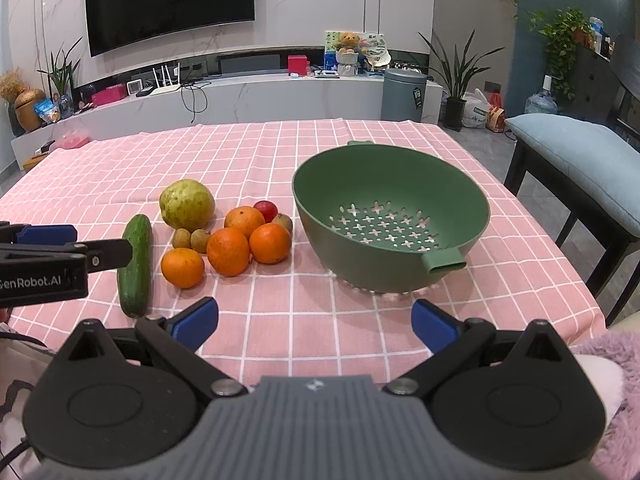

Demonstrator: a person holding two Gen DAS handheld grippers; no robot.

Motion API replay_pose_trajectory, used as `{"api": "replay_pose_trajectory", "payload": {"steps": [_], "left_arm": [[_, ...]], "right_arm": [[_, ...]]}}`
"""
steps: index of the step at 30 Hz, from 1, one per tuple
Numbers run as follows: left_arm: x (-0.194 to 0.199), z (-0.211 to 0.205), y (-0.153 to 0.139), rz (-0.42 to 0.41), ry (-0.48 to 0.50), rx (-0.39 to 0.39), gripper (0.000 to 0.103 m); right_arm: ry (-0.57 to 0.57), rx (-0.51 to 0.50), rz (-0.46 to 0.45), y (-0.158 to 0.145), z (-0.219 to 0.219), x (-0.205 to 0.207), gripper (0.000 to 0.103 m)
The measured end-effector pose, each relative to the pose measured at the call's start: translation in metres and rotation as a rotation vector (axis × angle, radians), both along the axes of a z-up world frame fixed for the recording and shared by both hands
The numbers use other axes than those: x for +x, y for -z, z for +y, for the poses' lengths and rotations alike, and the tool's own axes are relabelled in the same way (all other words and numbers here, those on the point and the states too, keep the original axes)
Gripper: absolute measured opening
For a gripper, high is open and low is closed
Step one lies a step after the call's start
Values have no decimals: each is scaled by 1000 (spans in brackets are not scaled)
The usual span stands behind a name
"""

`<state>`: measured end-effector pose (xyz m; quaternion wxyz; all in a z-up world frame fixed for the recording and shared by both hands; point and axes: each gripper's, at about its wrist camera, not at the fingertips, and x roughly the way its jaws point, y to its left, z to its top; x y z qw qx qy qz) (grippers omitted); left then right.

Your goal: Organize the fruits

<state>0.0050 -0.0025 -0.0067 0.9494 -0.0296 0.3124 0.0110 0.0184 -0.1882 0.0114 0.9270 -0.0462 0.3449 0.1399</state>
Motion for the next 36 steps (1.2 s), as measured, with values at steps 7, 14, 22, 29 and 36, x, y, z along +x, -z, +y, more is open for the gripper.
{"api": "replay_pose_trajectory", "payload": {"steps": [7, 14, 22, 29, 36], "left_arm": [[0, 0, 1, 3, 2, -2, 88], [1, 7, 6, 21, 5, -35, 86], [10, 16, 7, 81, -17, -81, 74], [22, 28, 10, 146, -64, -142, 72], [42, 50, 16, 219, -145, -240, 71]], "right_arm": [[-7, -11, 3, 0, 2, 1, 99], [-21, 31, 2, 0, 3, 4, 99], [-52, 63, 42, 6, 14, 17, 85], [-53, 104, 74, 11, 22, 31, 71], [-63, 147, 81, 13, 31, 49, 70]]}}
